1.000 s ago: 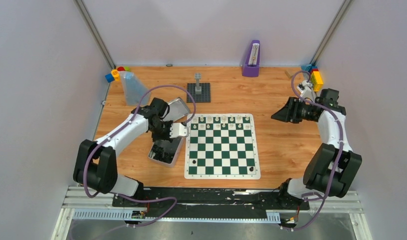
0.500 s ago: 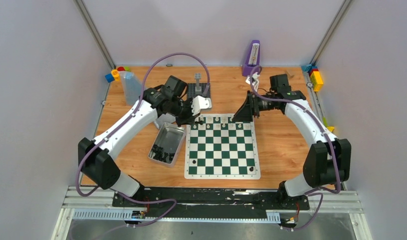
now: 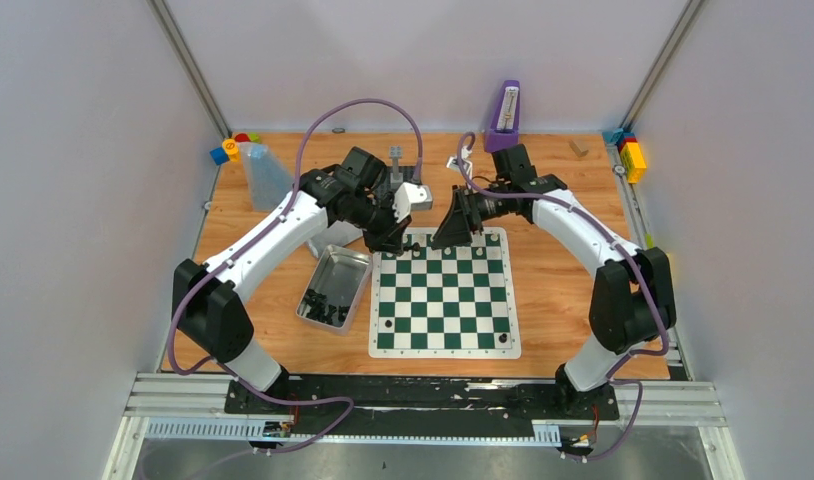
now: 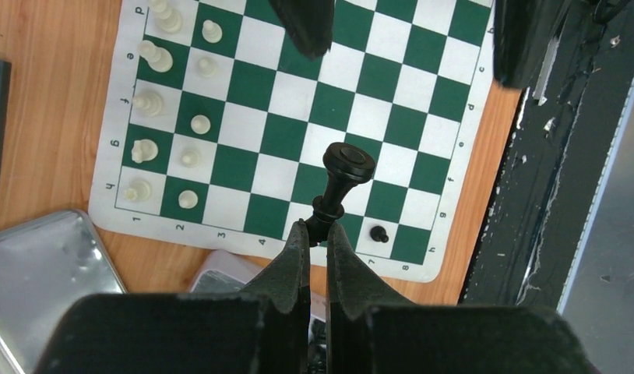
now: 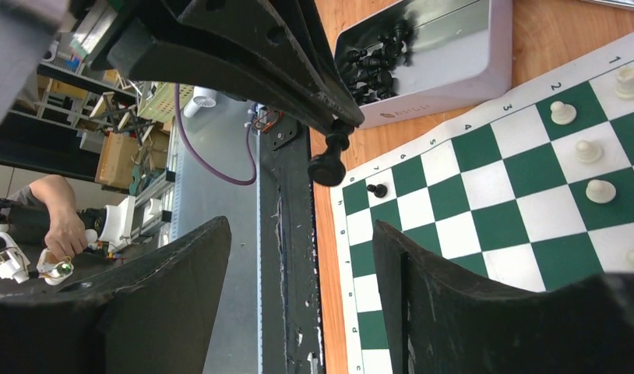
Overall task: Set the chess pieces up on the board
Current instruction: Place the chess piece on the chessboard.
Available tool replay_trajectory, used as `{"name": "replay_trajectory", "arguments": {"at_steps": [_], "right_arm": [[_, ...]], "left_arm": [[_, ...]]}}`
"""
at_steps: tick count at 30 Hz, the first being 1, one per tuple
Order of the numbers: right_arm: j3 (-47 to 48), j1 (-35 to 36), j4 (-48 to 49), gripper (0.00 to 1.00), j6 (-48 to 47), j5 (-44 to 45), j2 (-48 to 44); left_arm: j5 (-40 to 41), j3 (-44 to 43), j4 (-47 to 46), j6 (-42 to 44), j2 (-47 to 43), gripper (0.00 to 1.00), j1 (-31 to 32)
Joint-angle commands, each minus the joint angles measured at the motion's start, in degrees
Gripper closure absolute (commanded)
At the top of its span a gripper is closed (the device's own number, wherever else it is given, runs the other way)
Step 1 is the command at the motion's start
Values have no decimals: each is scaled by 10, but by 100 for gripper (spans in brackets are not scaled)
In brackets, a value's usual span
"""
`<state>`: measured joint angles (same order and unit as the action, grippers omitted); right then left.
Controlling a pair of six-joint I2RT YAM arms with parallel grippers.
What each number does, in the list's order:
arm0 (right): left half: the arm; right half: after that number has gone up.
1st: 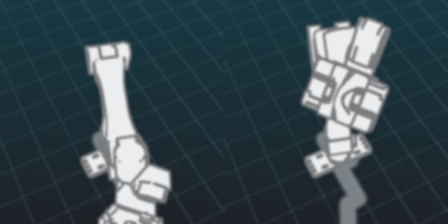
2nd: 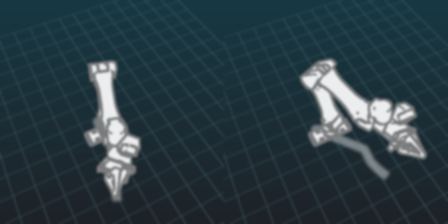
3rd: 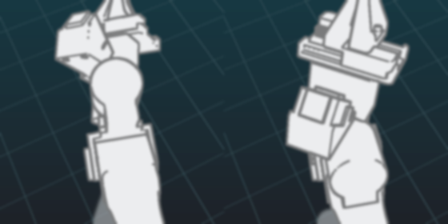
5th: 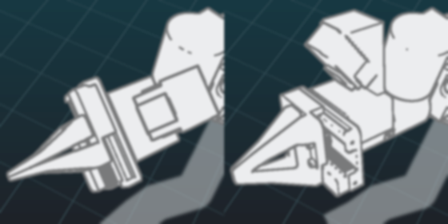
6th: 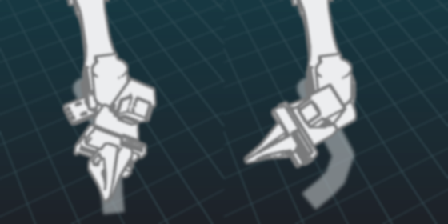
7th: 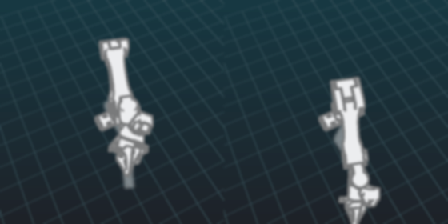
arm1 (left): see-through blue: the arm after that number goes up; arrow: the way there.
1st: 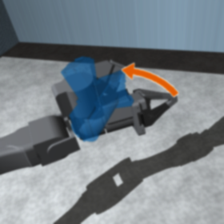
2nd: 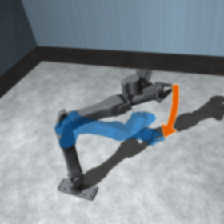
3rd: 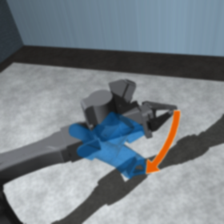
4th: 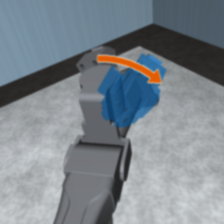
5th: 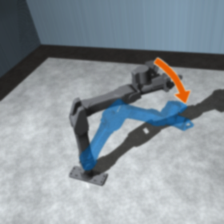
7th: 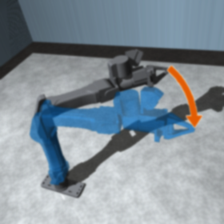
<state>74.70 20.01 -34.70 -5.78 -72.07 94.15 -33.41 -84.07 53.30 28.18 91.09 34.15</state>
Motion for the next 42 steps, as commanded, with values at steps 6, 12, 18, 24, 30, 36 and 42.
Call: {"name": "replay_trajectory", "arguments": {"at_steps": [6,12,18,24,30,36,42], "right_arm": [[38,38,65,35,47,47,21],[41,51,77,39,66,84,26],[46,57,84,45,81,88,34],[50,68,84,55,82,90,44],[54,75,83,68,85,91,47],[51,69,80,92,79,113,36],[33,37,78,100,74,110,4]], "left_arm": [[-27,-12,-29,-63,-13,95,3],[-29,-9,-31,-76,-14,94,2],[-29,-4,-33,-81,-19,94,3],[-25,-2,-34,-84,-21,93,3],[-22,0,-35,-84,-19,93,3],[-28,4,-40,-80,-26,85,3],[-26,6,-55,-55,-51,65,1]]}}
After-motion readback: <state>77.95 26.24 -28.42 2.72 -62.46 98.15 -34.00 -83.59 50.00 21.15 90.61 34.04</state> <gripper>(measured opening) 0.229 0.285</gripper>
